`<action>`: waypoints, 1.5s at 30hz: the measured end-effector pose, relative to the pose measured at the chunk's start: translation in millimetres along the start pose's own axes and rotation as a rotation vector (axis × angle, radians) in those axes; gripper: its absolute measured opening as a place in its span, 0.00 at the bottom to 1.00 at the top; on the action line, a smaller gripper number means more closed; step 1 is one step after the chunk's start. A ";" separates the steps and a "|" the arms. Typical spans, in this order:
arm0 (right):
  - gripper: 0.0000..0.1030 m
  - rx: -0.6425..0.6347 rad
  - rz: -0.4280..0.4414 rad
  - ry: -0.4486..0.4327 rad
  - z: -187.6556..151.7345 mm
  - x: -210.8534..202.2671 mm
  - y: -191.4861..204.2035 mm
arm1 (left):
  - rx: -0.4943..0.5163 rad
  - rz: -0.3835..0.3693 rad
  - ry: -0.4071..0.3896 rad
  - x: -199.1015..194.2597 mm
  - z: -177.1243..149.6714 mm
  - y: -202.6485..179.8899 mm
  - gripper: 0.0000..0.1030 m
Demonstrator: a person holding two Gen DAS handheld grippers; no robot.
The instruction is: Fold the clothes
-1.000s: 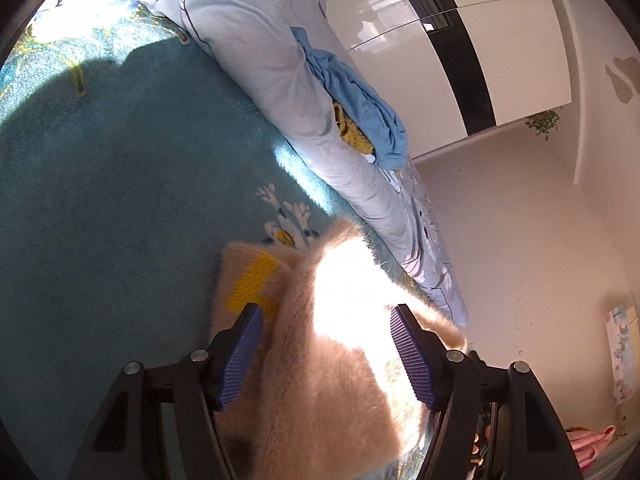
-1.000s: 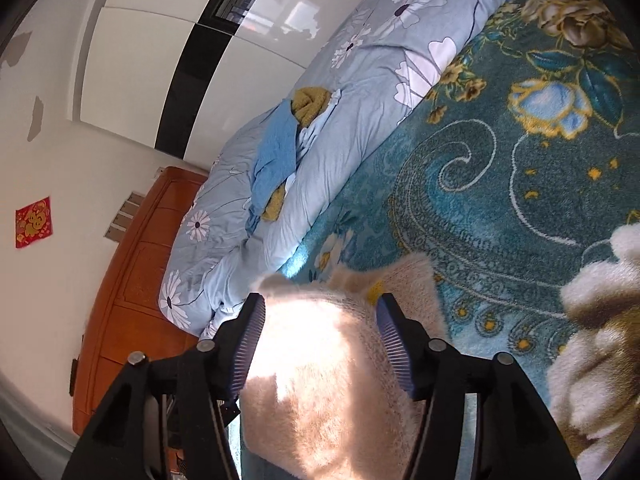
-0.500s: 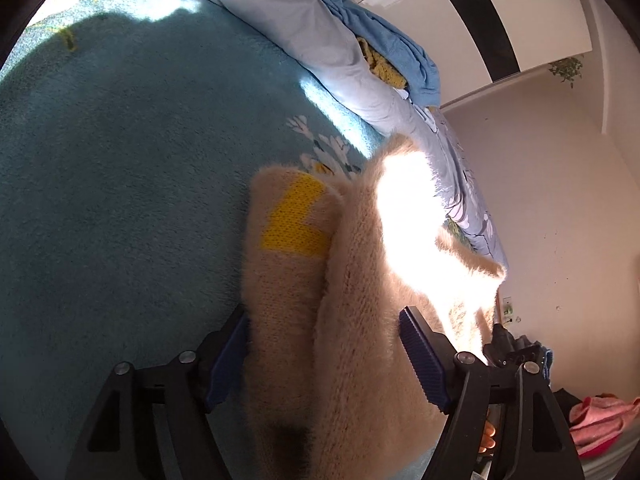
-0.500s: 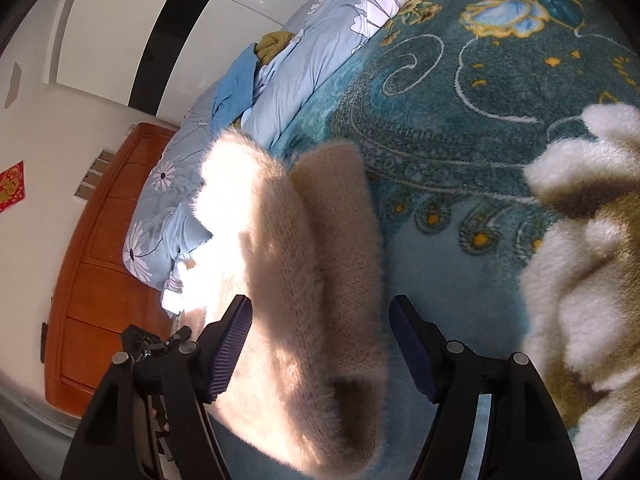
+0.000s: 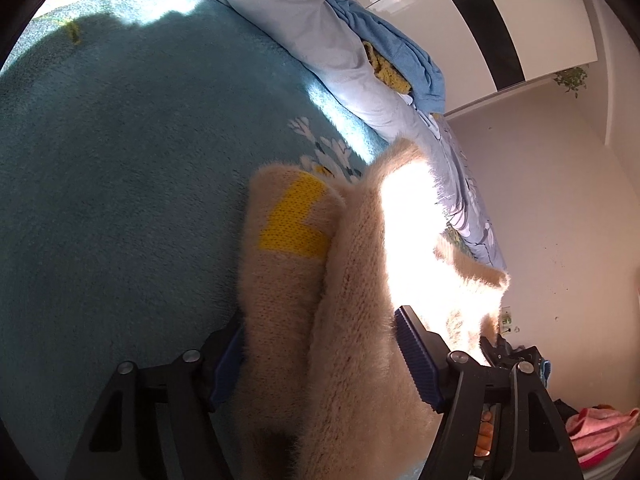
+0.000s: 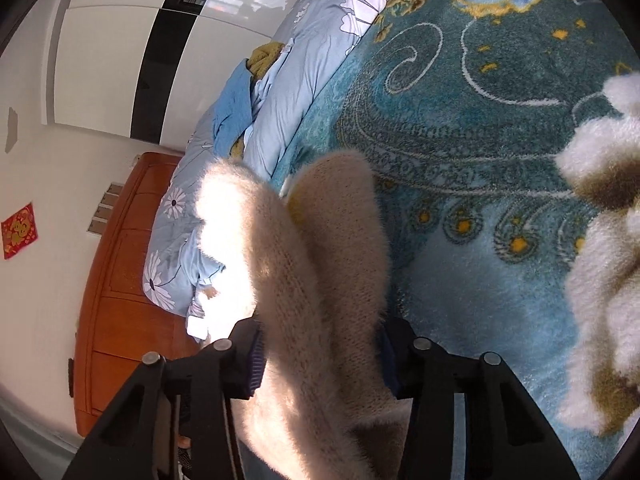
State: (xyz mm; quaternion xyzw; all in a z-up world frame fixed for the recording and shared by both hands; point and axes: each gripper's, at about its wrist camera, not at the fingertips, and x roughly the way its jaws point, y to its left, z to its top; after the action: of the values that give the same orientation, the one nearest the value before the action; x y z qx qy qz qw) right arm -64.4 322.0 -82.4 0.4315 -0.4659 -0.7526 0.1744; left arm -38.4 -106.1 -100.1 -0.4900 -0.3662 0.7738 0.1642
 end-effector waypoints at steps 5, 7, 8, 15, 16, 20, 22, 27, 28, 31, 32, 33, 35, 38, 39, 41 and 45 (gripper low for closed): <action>0.37 -0.038 0.017 0.004 -9.5 -14.4 12.9 | -0.029 -0.041 -0.027 -19.8 -12.5 -4.5 0.41; 0.36 -0.067 0.022 0.010 -14.7 -24.0 21.8 | -0.014 -0.060 -0.030 -31.2 -21.9 -13.3 0.38; 0.36 -0.085 0.018 0.012 -17.6 -29.8 26.5 | -0.002 -0.074 -0.030 -37.8 -28.0 -18.5 0.38; 0.35 -0.172 0.009 0.038 -48.3 -82.8 42.2 | 0.067 -0.172 -0.009 -83.1 -82.0 -44.0 0.35; 0.34 -0.178 0.013 0.037 -53.6 -91.8 39.9 | 0.066 -0.183 -0.001 -87.3 -89.9 -43.3 0.35; 0.34 -0.167 0.017 0.041 -70.2 -112.7 18.1 | 0.029 -0.172 0.042 -82.1 -114.3 -25.8 0.35; 0.34 -0.133 0.002 0.049 -75.1 -111.7 0.0 | -0.025 -0.142 0.070 -69.3 -121.7 -7.8 0.35; 0.35 -0.025 0.029 0.047 -82.3 -103.1 -42.5 | -0.109 -0.170 0.082 -58.0 -125.9 12.8 0.38; 0.35 -0.020 0.039 0.044 -82.9 -103.5 -44.5 | -0.084 -0.153 0.081 -59.0 -124.8 8.5 0.40; 0.37 -0.037 0.035 0.041 -82.5 -104.2 -43.6 | -0.007 -0.102 0.076 -61.5 -122.4 -6.7 0.47; 0.38 -0.043 0.033 0.040 -82.4 -104.7 -43.2 | 0.007 -0.090 0.074 -61.3 -121.6 -9.8 0.47; 0.39 -0.050 0.030 0.040 -82.2 -105.1 -42.7 | 0.015 -0.082 0.074 -60.5 -120.9 -11.4 0.50; 0.42 -0.046 0.031 0.040 -83.1 -106.0 -44.9 | 0.018 -0.077 0.076 -57.7 -120.1 -11.3 0.54; 0.43 -0.045 0.036 0.040 -84.7 -103.6 -46.2 | 0.008 -0.095 0.090 -50.9 -118.0 -9.3 0.58; 0.43 -0.047 0.039 0.041 -84.6 -102.2 -46.6 | 0.006 -0.101 0.093 -48.7 -117.5 -9.4 0.58; 0.45 -0.048 0.047 0.045 -84.1 -99.3 -46.8 | 0.009 -0.106 0.095 -45.4 -116.2 -11.2 0.58; 0.46 -0.069 0.044 0.059 -80.6 -90.5 -42.9 | 0.028 -0.084 0.090 -45.8 -112.7 -19.4 0.56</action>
State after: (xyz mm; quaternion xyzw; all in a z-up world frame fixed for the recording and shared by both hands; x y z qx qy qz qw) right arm 58.3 359.4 -90.5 0.4371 -0.4435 -0.7511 0.2194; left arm 80.0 -75.3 -85.1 -0.5061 -0.3679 0.7486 0.2195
